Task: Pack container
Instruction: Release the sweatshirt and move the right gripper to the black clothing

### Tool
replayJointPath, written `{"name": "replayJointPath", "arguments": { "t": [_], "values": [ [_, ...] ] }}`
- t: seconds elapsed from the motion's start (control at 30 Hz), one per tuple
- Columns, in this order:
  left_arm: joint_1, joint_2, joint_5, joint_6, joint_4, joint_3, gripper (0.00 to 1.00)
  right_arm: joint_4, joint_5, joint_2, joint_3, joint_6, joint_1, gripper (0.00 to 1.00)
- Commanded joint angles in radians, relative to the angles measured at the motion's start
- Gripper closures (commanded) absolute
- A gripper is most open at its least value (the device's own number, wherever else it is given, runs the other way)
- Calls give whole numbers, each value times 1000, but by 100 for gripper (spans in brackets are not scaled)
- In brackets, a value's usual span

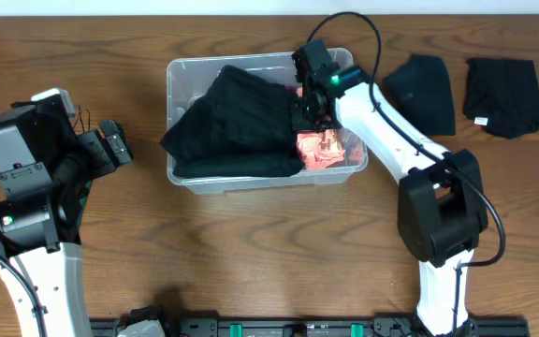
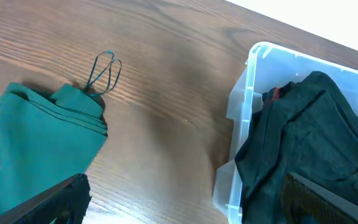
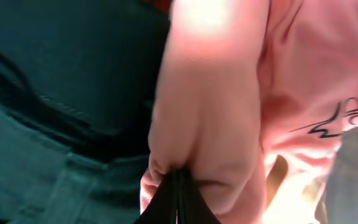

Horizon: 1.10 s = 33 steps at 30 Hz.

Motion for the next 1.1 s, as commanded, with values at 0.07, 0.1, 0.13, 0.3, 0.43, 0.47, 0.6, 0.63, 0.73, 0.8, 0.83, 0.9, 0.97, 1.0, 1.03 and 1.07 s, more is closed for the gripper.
{"name": "replayJointPath", "arguments": {
  "t": [0.07,0.1,0.13,0.3,0.43,0.47,0.6,0.63,0.73,0.8,0.83,0.9,0.97,1.0,1.03,1.07],
  "values": [
    [5,-1,10,-2,-3,14,2,-8,-69,19,-39,-10,7,99],
    [5,-1,10,-2,-3,14,2,-11,-83,18,-32,-18,5,99],
    [5,-1,10,-2,-3,14,2,-22,-98,17,-21,-22,3,99],
    [5,-1,10,-2,-3,14,2,-128,-99,-40,93,-55,-23,99],
    [5,-1,10,-2,-3,14,2,-169,-99,-144,189,-117,-49,99],
    [5,-1,10,-2,-3,14,2,-167,-98,-181,202,-133,-60,99],
    [5,-1,10,-2,-3,14,2,-166,-36,-306,208,-156,-125,99],
    [5,-1,10,-2,-3,14,2,-172,-31,-333,208,-171,-154,99],
    [5,-1,10,-2,-3,14,2,-206,-32,-377,208,-198,-257,99],
    [5,-1,10,-2,-3,14,2,-231,-32,-382,208,-209,-326,99],
    [5,-1,10,-2,-3,14,2,-249,-32,-381,207,-214,-372,99],
    [5,-1,10,-2,-3,14,2,-269,-32,-376,201,-236,-442,98],
    [5,-1,10,-2,-3,14,2,-270,-32,-373,189,-262,-515,94],
    [5,-1,10,-2,-3,14,2,-266,-32,-373,182,-270,-547,91],
    [5,-1,10,-2,-3,14,2,-260,-32,-373,174,-274,-580,85],
    [5,-1,10,-2,-3,14,2,-253,-32,-373,164,-277,-613,78]
  ]
}}
